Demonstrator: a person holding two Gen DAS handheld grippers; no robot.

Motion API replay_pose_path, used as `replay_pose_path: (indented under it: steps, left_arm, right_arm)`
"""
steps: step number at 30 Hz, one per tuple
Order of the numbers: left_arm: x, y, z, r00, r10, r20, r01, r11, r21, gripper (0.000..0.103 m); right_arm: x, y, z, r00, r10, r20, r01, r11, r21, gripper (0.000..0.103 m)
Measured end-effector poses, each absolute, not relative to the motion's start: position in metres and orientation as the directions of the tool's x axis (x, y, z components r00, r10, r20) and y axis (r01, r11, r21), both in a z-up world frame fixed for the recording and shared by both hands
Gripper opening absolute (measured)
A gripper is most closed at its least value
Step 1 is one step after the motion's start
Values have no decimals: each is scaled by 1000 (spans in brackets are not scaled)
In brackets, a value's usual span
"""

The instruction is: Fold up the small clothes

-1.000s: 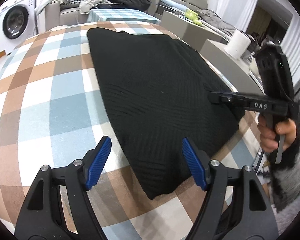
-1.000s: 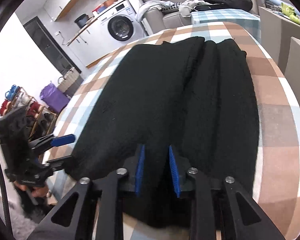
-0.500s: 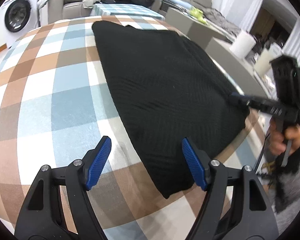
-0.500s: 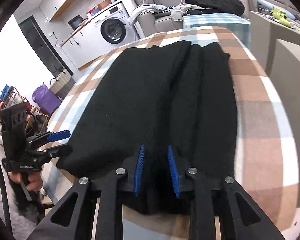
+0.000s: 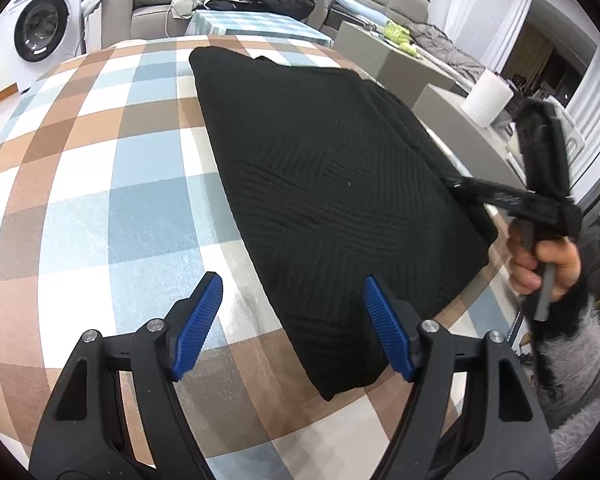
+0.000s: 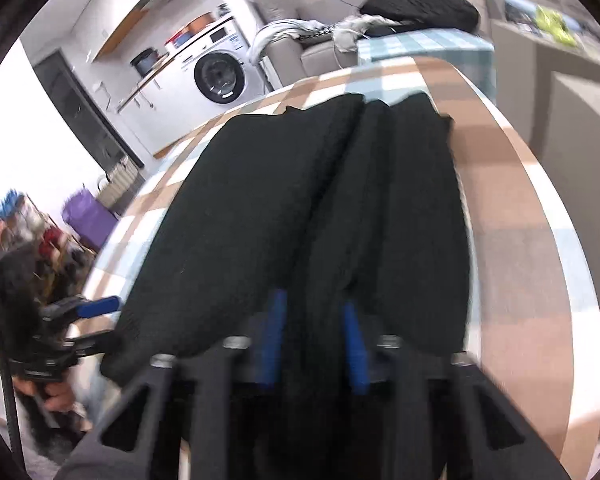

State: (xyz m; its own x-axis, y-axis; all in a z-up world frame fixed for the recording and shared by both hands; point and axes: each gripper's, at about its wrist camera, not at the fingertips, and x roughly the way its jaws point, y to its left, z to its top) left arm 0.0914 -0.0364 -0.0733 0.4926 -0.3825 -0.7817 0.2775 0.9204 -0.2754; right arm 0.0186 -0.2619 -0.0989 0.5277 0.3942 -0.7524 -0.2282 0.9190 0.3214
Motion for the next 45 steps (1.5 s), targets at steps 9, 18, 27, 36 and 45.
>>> replay_pose_path:
  steps: [9, 18, 27, 36, 45]
  left_arm:
    - [94, -34, -70, 497, -384, -779, 287, 919, -270, 71]
    - [97, -42, -75, 482, -385, -787, 283, 918, -276, 71]
    - [132, -40, -85, 494, -391, -776, 177, 920, -351, 70]
    - [168, -69, -95, 514, -378, -770, 182, 925, -333, 36]
    - [167, -53, -94, 536, -362, -763, 173, 931, -320, 17]
  right_arm:
    - [2, -274, -52, 652, 235, -721, -206, 970, 130, 4]
    - [6, -299, -82, 579, 217, -786, -104, 976, 193, 18]
    - [19, -312, -83, 578, 238, -781, -74, 968, 241, 41]
    - [25, -305, -95, 560, 261, -786, -116, 964, 238, 28]
    - [29, -275, -95, 540, 275, -796, -174, 961, 214, 21]
